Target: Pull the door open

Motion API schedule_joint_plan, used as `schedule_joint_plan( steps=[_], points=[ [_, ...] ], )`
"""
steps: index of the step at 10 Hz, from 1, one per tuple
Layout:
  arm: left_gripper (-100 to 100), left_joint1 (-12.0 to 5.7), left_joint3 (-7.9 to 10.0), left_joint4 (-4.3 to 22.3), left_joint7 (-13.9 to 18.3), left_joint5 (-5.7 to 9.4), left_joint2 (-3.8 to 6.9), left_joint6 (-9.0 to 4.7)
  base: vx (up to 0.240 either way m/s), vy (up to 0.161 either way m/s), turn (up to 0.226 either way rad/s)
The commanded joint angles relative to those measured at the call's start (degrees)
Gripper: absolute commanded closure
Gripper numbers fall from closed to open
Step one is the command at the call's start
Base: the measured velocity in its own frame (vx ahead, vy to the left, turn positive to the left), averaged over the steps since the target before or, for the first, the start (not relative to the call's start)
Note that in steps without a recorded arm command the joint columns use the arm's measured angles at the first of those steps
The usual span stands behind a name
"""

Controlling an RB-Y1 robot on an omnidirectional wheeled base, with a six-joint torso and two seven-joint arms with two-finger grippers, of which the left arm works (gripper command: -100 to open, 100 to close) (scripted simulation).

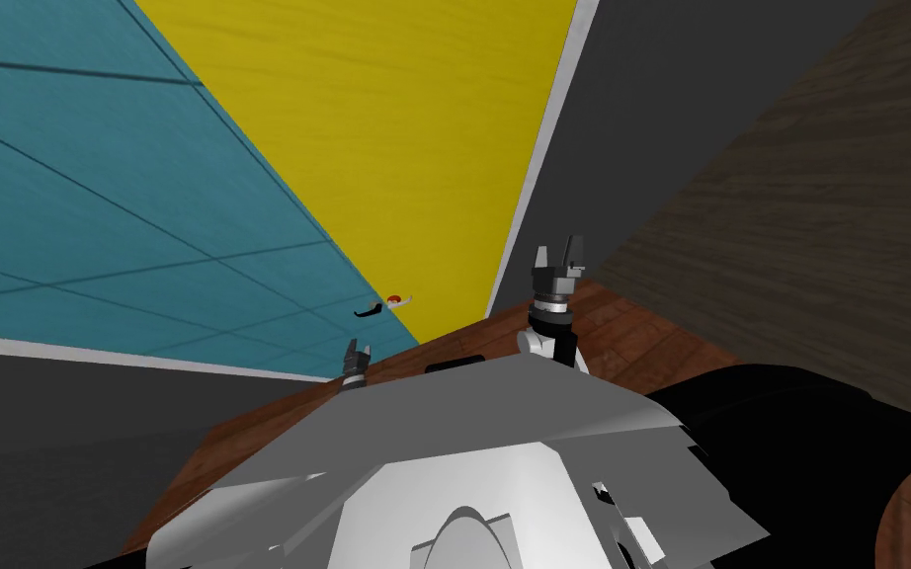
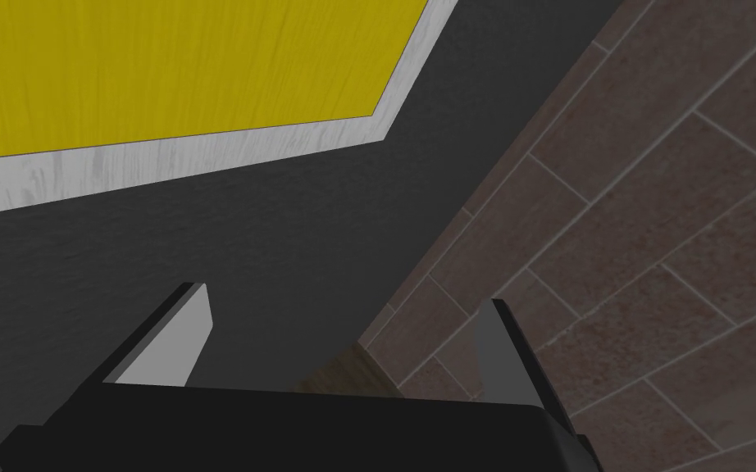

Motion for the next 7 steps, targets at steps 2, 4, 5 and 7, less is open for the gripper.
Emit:
schedule_joint_plan(
  steps=[2, 4, 5, 7],
  points=[
    [-100, -0.58, 0.19, 2.78, 0.54, 0.23, 0.46, -1.27, 0.096, 0.008, -0.03],
    [-100, -0.72, 0.22, 3.06, 0.5, 0.25, 0.45, -1.27, 0.084, 0.01, -0.032],
    [-100, -0.11, 2.02, 4.52, 0.21, 1.11, 1.32, -0.89, 0.022, 0.044, 0.055],
    [-100, 0.27, 3.79, 5.88, -0.2, 1.93, 2.03, -0.38, 0.037, 0.076, 0.033]
  ],
)
